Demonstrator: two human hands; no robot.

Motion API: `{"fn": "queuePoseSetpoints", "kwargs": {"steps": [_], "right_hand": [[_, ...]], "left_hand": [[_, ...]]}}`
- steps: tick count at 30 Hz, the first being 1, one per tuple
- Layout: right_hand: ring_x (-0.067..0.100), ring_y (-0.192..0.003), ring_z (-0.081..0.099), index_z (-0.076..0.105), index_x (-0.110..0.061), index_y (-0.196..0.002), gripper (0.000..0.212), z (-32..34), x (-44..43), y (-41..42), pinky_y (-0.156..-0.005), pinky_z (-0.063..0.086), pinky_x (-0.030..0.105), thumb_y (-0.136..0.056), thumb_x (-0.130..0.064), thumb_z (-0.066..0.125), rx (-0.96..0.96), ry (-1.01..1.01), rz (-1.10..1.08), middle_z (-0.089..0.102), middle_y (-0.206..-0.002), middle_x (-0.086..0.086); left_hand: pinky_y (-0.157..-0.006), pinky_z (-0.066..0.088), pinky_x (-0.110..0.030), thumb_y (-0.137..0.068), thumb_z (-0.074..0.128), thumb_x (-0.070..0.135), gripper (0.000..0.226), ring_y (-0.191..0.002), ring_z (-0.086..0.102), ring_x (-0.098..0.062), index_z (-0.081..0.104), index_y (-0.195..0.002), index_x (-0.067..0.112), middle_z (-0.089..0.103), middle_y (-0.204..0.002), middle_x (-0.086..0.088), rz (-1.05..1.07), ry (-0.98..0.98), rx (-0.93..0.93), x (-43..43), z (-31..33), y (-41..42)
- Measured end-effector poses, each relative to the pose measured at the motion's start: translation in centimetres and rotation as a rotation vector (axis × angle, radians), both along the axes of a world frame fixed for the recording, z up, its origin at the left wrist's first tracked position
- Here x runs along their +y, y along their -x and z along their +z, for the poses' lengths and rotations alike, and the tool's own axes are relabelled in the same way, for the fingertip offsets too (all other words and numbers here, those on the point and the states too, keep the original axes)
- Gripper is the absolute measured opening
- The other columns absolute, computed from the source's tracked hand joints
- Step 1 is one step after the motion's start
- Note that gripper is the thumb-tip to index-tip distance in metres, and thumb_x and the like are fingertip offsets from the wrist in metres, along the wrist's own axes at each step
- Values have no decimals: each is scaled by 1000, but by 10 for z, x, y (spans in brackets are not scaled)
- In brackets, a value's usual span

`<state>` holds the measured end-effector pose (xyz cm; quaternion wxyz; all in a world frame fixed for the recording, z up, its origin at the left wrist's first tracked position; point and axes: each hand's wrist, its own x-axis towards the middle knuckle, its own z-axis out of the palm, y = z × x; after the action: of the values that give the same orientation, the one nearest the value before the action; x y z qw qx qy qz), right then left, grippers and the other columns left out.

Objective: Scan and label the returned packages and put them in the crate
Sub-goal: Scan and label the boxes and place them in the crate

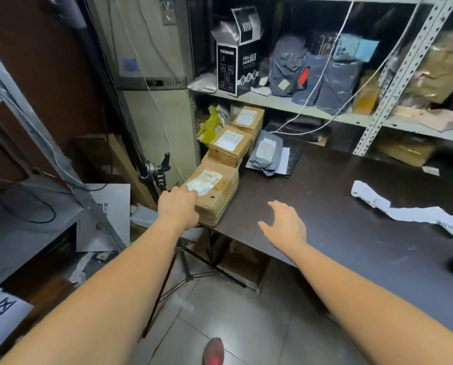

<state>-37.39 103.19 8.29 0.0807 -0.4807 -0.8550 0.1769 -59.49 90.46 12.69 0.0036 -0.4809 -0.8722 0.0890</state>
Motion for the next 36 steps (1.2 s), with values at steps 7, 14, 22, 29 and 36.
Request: {"fn": "queuePoseSetpoints", "kwargs": {"steps": [7, 14, 22, 29, 36], "right_hand": [[21, -140, 41, 44, -19, -149, 64, -27, 56, 117, -105, 44, 39, -93, -43, 65, 106, 103, -5, 48, -151, 0], [14, -103, 63, 67, -19, -120, 44, -61, 86, 190, -76, 43, 23, -86, -46, 71, 316, 434, -202, 71, -110, -5], [19, -90, 72, 74, -27, -107, 30, -65, 91, 187, -79, 62, 42, -78, -38, 74, 463, 613, -272, 76, -97, -8], [15, -90, 74, 75, -29, -100, 25, -61, 91, 115, -80, 62, 44, -75, -31, 76, 623, 739, -323, 77, -96, -11], [18, -97, 71, 71, -27, -105, 20, -34, 109, -52, -85, 61, 45, -85, -27, 72, 640, 684, -369, 75, -103, -7]], "left_hand": [[-90, 48, -43, -92, 54, 43, 50, -116, 56, -29, 52, -134, 18, 56, -124, -9, 57, -70, -168, 77, -43, 87], [-92, 49, -42, -97, 43, 54, 63, -121, 56, -35, 43, -140, 8, 57, -134, -15, 195, -77, -478, 128, -92, 139], [-75, 49, -37, -93, 55, 52, 49, -101, 61, -34, 57, -111, 7, 64, -115, -15, 180, -101, -530, 132, -93, 136], [-65, 41, -34, -90, 55, 58, 43, -85, 56, -27, 49, -93, 16, 63, -101, -8, 122, -116, -431, 130, -75, 62], [-66, 38, -33, -90, 57, 56, 41, -83, 52, -25, 49, -91, 15, 61, -101, -7, 19, -146, -491, 163, -56, -101]]}}
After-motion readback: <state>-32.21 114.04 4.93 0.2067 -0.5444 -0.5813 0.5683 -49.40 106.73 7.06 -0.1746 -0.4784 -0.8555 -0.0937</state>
